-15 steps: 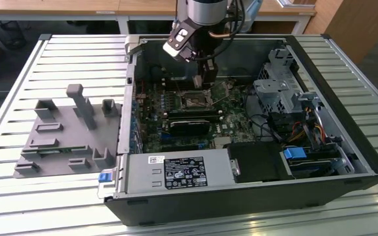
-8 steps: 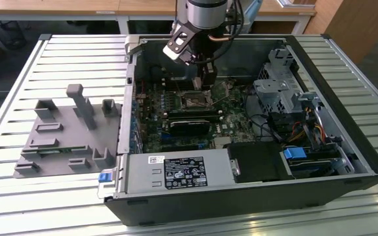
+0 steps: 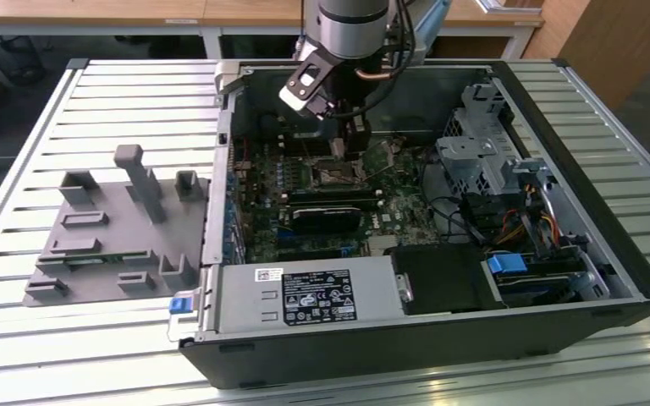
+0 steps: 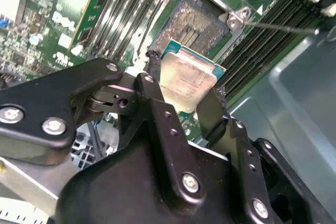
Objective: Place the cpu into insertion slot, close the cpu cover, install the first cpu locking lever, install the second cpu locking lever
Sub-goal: 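Place the cpu into insertion slot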
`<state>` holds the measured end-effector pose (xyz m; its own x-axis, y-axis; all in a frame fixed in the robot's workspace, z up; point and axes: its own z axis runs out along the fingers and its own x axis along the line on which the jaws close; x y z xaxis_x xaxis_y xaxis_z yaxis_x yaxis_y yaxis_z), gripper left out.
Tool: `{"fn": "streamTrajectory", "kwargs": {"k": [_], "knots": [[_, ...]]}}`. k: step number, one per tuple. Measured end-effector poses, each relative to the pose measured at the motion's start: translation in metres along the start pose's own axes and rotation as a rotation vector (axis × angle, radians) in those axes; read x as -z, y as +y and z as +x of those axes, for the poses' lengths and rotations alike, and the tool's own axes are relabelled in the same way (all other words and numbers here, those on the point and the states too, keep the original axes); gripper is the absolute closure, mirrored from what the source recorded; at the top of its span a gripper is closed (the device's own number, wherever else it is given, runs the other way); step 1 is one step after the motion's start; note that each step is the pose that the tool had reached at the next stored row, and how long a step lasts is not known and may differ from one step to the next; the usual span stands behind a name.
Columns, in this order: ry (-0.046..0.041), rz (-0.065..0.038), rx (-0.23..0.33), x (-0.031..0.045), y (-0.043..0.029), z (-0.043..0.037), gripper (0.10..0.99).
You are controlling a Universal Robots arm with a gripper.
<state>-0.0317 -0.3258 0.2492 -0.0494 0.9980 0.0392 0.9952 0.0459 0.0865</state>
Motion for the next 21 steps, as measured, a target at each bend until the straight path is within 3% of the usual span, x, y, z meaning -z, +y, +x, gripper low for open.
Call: {"fn": "streamTrajectory", "kwargs": {"k": [10, 13, 21], "knots": [[-0.0059, -0.001, -0.019, -0.0169, -0.005, -0.0003, 0.561], [-0.0138, 0.0, -0.019, -0.0209, -0.0059, -0.0004, 0.561], [-0.0152, 0.0, -0.023, -0.0296, -0.0143, 0.002, 0.561]]}}
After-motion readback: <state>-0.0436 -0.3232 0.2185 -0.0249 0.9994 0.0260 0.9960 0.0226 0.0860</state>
